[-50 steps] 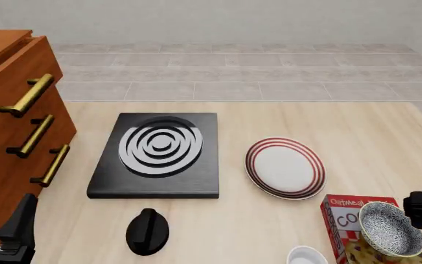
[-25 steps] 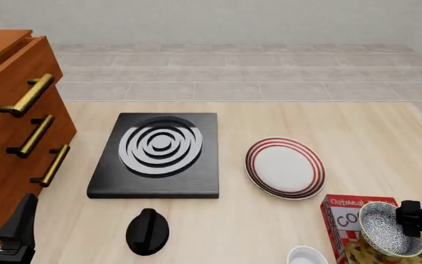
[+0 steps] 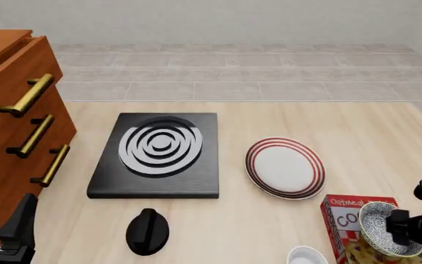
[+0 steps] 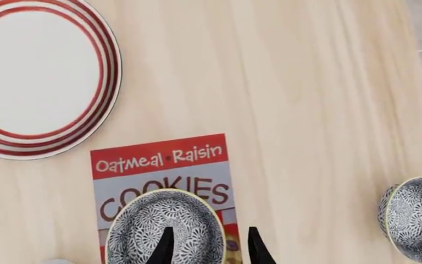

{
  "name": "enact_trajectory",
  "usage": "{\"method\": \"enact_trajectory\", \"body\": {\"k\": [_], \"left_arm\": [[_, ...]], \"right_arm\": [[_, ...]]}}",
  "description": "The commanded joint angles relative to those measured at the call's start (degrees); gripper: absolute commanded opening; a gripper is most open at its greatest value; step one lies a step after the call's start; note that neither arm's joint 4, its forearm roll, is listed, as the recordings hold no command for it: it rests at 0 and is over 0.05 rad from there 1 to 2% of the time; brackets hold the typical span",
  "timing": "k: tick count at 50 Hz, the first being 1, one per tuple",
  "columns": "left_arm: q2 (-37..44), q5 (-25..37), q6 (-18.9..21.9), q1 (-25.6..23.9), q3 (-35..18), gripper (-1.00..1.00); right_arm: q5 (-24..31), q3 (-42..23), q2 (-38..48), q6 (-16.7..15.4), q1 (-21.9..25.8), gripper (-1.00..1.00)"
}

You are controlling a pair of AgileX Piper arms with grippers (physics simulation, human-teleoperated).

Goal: Pick the akita bowl on the cookies box and place it on the plate.

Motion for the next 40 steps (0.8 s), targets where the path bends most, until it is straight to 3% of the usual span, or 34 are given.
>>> {"method": "enact_trajectory", "body": {"k": [1,38,39,40], "left_arm": [[0.0,0.0,0.0,0.0,0.0,1.00],[0.0,0.0,0.0,0.0,0.0,1.00],[0.0,0.0,0.0,0.0,0.0,1.00],[0.0,0.0,0.0,0.0,0.0,1.00]], "right_arm": [[-2.2,1.4,1.7,0.7,0.4,1.00],[-3.5,2.3,2.2,0.7,0.3,1.00],[-2.8,2.0,0.9,1.2,0.7,-1.00],[-3.0,1.3,0.8,-1.2,-1.7,-1.00]]}}
